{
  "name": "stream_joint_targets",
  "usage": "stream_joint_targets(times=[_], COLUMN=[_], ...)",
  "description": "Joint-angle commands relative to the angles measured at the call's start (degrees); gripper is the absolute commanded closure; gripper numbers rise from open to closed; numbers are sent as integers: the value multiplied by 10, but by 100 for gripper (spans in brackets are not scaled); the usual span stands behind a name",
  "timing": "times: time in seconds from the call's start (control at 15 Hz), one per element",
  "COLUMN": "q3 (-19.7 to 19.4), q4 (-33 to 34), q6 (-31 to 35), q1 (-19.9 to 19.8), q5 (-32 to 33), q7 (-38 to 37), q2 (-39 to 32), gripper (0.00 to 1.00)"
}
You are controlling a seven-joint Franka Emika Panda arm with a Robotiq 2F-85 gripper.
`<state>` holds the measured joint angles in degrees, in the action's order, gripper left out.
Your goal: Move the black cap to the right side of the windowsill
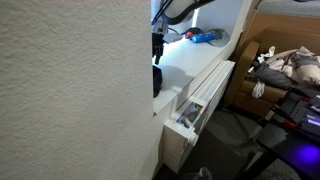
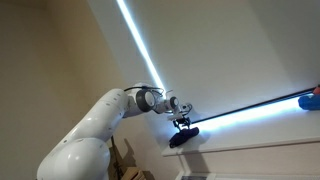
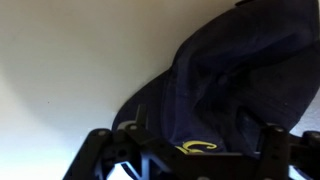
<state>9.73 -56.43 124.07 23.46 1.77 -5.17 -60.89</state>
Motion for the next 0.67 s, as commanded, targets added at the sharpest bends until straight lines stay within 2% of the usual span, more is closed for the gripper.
stream_joint_targets(times=[0.0,0.47,0.6], q3=[0,-4,0], q4=[-4,-6,-5], q6=[8,10,11], q1=[0,6,4], q5=[0,6,1], q7=[-1,-3,-1], q2=[3,4,3], gripper=[41,90,99])
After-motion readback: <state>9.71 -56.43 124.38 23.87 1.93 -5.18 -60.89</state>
